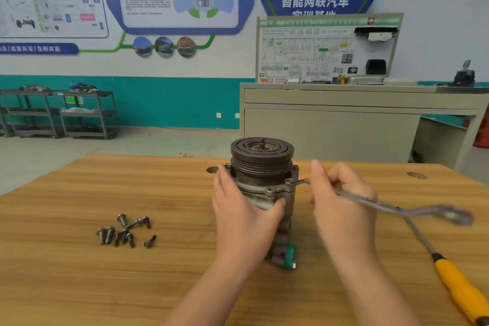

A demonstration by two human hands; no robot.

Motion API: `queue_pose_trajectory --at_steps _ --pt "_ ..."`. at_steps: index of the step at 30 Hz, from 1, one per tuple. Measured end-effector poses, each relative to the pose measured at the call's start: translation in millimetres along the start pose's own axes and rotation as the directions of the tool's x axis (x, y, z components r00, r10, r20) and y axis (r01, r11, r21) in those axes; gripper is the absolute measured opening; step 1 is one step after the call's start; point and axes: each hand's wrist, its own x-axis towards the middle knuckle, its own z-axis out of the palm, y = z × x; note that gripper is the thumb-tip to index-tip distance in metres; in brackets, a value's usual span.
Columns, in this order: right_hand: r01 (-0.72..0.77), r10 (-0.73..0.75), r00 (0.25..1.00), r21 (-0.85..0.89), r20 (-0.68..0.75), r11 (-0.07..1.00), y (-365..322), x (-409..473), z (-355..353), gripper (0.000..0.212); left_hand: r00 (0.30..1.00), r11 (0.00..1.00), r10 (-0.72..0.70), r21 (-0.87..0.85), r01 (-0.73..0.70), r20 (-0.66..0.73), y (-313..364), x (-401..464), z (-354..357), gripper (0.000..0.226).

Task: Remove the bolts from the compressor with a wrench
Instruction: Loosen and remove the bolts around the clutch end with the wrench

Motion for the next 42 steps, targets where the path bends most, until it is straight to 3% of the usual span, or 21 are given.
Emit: queue_pose_trajectory --at_steps 1,3,5,6,8,10,12,13,14,16,18,19,24,27,30,34,36,39,41,42 --pt "-0.196 0.183 0.978 0.134 0.1 0.971 2 9 -6 0.042 1.0 1.0 0.011 -0.006 -0.011 0.019 -3 3 -4 0.127" --pt "-0.597 0.452 0.79 0.348 0.415 0.723 11 30 -13 0.027 0.995 0.999 0.037 -0.039 -0.034 0.089 -10 11 -16 0.124" --pt "-0.791 0.482 0.582 0.32 0.655 0.521 18 45 -8 0.02 0.973 0.995 0.067 -0.088 -0.049 0.221 -18 21 -33 0.116" --pt "-0.826 0.461 0.523 0.295 0.717 0.48 20 49 -3 0.02 0.953 0.994 0.071 -0.104 -0.042 0.294 -21 27 -41 0.116" --pt "-0.849 0.398 0.482 0.305 0.781 0.43 25 50 10 0.023 0.909 0.993 0.053 -0.114 -0.006 0.413 -28 41 -56 0.127" --pt "-0.832 0.356 0.537 0.411 0.765 0.371 26 45 23 0.024 0.864 0.993 0.052 -0.121 0.01 0.5 -32 55 -67 0.137" --pt "-0.751 0.355 0.659 0.603 0.663 0.268 27 40 28 0.021 0.833 0.991 0.064 -0.135 0.013 0.55 -35 63 -70 0.142" --pt "-0.684 0.353 0.725 0.68 0.592 0.264 26 38 27 0.023 0.831 0.989 0.069 -0.147 0.015 0.551 -37 66 -69 0.142" --pt "-0.61 0.337 0.789 0.718 0.513 0.336 23 37 24 0.026 0.839 0.987 0.074 -0.161 0.017 0.54 -39 67 -67 0.14" --pt "-0.438 0.235 0.896 0.662 0.377 0.609 17 33 19 0.033 0.862 0.982 0.088 -0.191 0.011 0.5 -42 67 -64 0.133" --pt "-0.225 0.098 0.96 0.514 0.264 0.827 10 24 20 0.038 0.88 0.978 0.092 -0.208 0.008 0.465 -41 63 -60 0.128" --pt "-0.121 0.024 0.976 0.446 0.217 0.887 7 19 21 0.041 0.891 0.976 0.088 -0.218 0.013 0.446 -40 60 -58 0.126" --pt "0.232 -0.254 0.961 0.179 0.111 0.956 4 5 24 0.039 0.956 0.968 0.091 -0.25 -0.019 0.279 -29 36 -41 0.122" --pt "0.504 -0.496 0.857 -0.031 0.138 0.863 -3 4 19 0.034 0.975 0.972 0.088 -0.231 -0.039 0.204 -27 30 -35 0.121" --pt "0.62 -0.609 0.784 -0.132 0.117 0.773 -10 -1 20 0.038 0.979 0.971 0.109 -0.229 -0.067 0.174 -27 29 -34 0.112" --pt "0.645 -0.633 0.764 -0.136 0.126 0.752 -10 -9 28 0.038 0.982 0.973 0.095 -0.225 -0.057 0.163 -27 29 -34 0.109" --pt "0.574 -0.557 0.808 -0.045 0.191 0.818 -8 -4 26 0.038 0.981 0.973 0.096 -0.226 -0.055 0.172 -28 29 -34 0.111" --pt "0.225 -0.264 0.914 0.157 0.308 0.962 -1 16 15 0.034 0.977 0.97 0.094 -0.24 -0.047 0.191 -28 28 -35 0.112" --pt "-0.097 -0.033 0.91 0.289 0.414 0.952 3 32 7 0.035 0.977 0.968 0.09 -0.247 -0.04 0.194 -26 27 -36 0.111" --pt "-0.281 0.092 0.878 0.35 0.469 0.893 6 38 6 0.031 0.977 0.968 0.089 -0.248 -0.039 0.194 -26 27 -36 0.109"
